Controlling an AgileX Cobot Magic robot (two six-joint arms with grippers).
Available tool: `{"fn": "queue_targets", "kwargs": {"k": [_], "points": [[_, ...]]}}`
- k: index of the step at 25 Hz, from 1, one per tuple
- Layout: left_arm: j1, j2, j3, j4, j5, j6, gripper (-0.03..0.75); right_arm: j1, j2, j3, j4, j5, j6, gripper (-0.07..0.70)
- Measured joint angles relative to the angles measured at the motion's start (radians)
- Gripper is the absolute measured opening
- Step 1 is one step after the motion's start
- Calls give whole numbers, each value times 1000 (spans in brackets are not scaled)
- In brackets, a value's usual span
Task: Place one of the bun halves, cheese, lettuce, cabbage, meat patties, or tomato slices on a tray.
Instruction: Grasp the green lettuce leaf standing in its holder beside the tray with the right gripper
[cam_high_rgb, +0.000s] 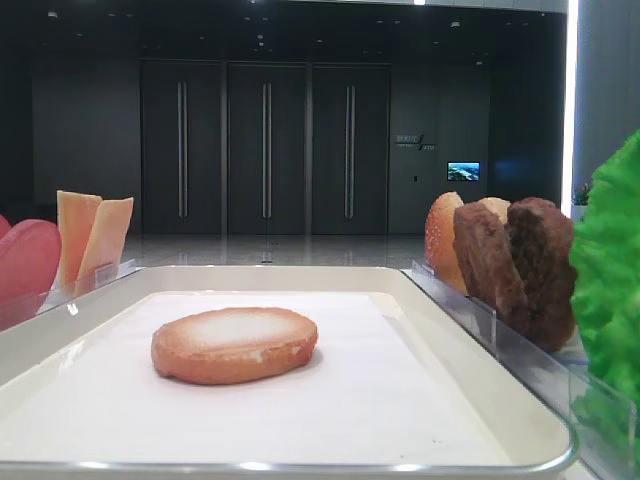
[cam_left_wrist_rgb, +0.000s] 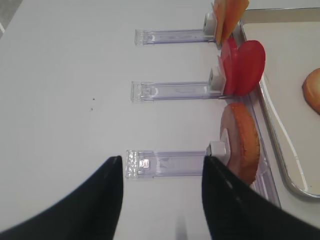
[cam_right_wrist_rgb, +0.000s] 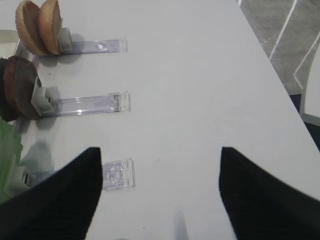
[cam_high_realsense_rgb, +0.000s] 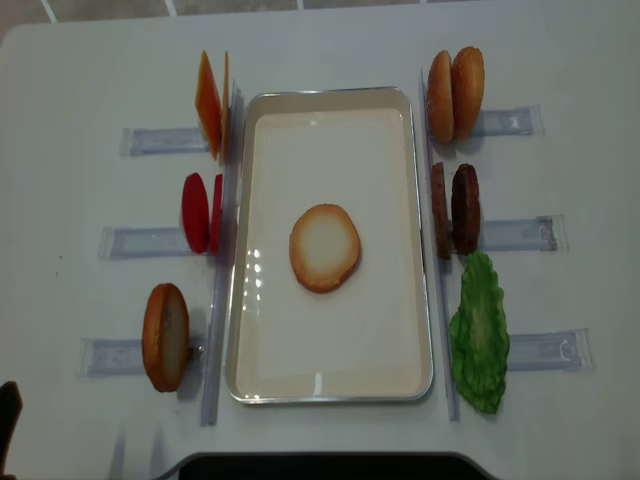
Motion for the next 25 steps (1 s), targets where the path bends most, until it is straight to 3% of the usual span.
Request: {"fn": "queue_targets", "kwargs": {"k": [7,12,16,19,22,25], "points": [[0,0,0,0,0,0,391,0,0,0,1,0,1,472],[0,0,0,0,0,0,391,0,39,-2,0,-3,90,464],[0,0,0,0,-1,0,391,0,367,-40,-3,-48,123,459],[0,0,0,0,-2,0,391,0,682,-146,13,-68,98,455],[0,0,0,0,-2,0,391,0,968,-277,25,-39,70,451],[0,0,0,0,-3,0,391,0,1114,-369,28,-1,61,442]]}}
